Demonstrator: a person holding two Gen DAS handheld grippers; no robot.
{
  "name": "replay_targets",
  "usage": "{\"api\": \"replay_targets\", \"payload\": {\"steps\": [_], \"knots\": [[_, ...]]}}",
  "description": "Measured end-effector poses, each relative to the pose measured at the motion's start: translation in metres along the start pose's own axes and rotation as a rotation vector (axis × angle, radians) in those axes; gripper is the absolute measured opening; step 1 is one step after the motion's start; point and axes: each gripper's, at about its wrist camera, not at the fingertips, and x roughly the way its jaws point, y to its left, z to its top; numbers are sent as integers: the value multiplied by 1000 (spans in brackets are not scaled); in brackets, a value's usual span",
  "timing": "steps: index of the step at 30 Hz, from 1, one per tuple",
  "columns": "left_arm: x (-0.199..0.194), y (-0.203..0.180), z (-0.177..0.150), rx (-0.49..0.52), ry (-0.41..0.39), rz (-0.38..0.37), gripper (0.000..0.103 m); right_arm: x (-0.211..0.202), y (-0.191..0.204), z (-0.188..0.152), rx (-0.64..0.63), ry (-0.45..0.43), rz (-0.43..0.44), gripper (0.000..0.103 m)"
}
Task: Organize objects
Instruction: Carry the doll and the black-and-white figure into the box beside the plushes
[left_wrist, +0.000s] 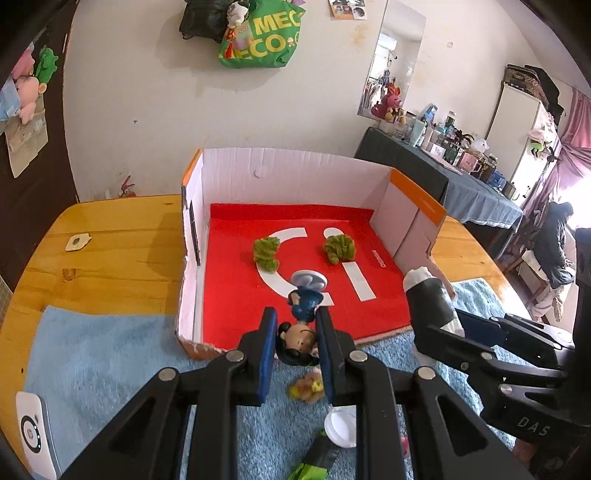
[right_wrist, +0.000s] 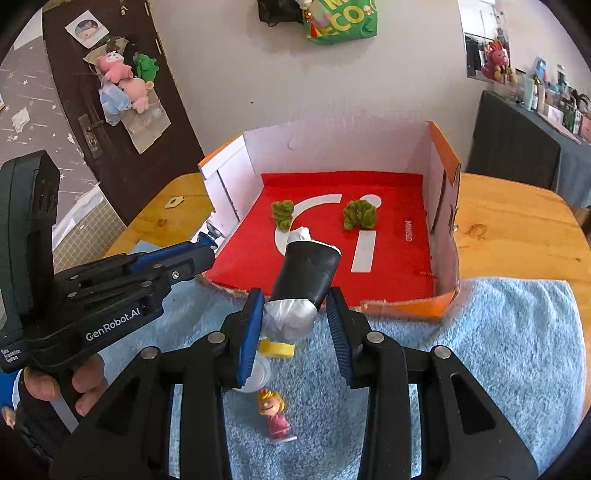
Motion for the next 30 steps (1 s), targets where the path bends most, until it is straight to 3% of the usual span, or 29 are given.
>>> {"api": "replay_targets", "payload": {"steps": [17,30], "knots": [[25,9,25,-5,25,-13,22,23,-14,26,8,18,-23,34],[69,9,31,9,116,4,22,66,-30,34,11,143,-45,34]]}}
